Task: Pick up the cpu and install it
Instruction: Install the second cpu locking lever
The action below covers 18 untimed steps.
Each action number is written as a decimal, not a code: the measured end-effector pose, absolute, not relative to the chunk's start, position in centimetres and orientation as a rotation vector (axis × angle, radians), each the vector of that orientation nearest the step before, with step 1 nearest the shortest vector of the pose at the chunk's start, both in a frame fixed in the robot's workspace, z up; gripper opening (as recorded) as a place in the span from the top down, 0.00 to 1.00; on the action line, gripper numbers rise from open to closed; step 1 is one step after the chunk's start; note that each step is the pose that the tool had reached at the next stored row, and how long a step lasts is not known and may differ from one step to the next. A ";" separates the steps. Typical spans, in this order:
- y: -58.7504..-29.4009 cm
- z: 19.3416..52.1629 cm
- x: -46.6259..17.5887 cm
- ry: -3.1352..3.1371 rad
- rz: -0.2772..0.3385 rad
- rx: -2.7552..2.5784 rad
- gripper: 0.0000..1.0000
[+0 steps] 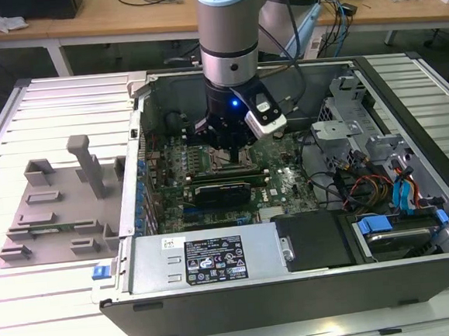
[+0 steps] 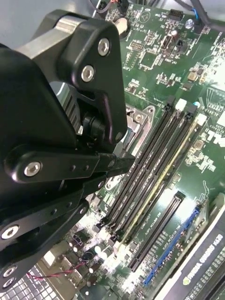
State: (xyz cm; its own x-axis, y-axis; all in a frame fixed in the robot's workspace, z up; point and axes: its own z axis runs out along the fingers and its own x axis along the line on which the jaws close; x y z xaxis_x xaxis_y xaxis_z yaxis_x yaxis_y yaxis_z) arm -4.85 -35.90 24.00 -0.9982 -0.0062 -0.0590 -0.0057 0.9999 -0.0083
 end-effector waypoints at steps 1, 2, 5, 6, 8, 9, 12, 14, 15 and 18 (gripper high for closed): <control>-35.9 24.0 -5.1 3.082 -0.012 -0.009 0.89; -35.9 24.0 -5.1 3.082 -0.012 -0.009 0.89; -35.9 23.9 -5.0 3.126 -0.009 -0.009 0.89; -35.9 23.9 -5.0 3.127 -0.008 -0.009 0.89; -35.9 23.9 -5.0 3.128 -0.007 -0.037 0.89; -35.9 23.7 -5.1 3.127 -0.007 -0.072 0.89; -36.0 23.4 -5.3 3.125 -0.007 -0.127 0.89; -36.0 23.3 -5.3 3.125 -0.007 -0.133 0.89; -36.0 23.3 -5.3 3.125 -0.007 -0.133 0.89; -36.0 23.2 -5.3 3.125 -0.006 -0.133 0.89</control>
State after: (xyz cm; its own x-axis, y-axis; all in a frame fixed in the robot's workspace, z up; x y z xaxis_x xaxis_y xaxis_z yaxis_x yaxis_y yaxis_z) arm -5.28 -35.99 23.22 -0.9963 -0.0852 -0.0138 -0.0852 0.9964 -0.0045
